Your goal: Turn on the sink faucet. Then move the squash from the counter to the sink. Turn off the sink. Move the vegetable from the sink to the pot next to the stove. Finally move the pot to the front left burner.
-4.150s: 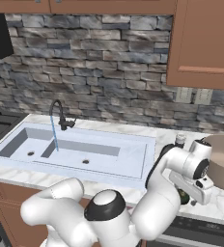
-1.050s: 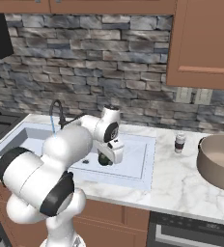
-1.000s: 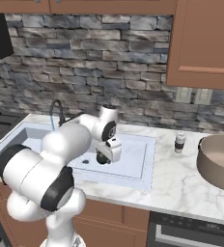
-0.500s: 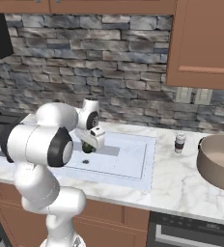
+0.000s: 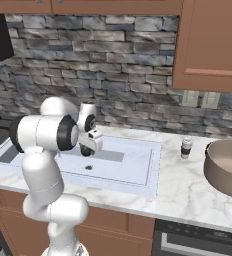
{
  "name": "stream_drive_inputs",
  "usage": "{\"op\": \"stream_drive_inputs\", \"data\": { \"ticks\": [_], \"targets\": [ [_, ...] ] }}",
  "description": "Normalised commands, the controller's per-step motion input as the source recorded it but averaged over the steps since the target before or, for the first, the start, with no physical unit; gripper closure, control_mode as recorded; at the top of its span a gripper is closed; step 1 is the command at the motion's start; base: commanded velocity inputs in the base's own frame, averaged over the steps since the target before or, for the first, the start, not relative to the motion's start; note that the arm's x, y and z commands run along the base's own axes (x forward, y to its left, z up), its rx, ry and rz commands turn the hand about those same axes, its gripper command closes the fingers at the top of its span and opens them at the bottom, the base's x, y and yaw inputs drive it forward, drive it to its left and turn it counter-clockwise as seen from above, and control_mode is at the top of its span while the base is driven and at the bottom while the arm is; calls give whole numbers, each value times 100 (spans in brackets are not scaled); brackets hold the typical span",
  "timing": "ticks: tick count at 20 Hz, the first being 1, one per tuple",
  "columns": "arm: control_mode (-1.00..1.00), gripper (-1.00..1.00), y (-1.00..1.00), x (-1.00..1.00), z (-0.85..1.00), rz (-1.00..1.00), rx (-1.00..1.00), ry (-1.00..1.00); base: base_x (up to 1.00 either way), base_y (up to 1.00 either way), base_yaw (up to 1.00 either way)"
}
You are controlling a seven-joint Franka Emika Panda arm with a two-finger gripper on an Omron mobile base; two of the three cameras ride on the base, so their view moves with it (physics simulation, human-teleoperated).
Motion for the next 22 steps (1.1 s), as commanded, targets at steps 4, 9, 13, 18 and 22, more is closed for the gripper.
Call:
{"op": "stream_drive_inputs", "data": {
  "ticks": [4,9,13,18,22],
  "targets": [
    [-100,100,1,6,-30,3,-3,2,0,0,0],
    [-100,100,2,1,-30,1,-4,4,0,0,0],
    [-100,100,3,2,-30,1,-1,2,0,0,0],
    [-100,100,16,11,-24,3,0,1,0,0,0],
    [-100,100,21,14,-19,3,0,0,0,0,0]
  ]
}}
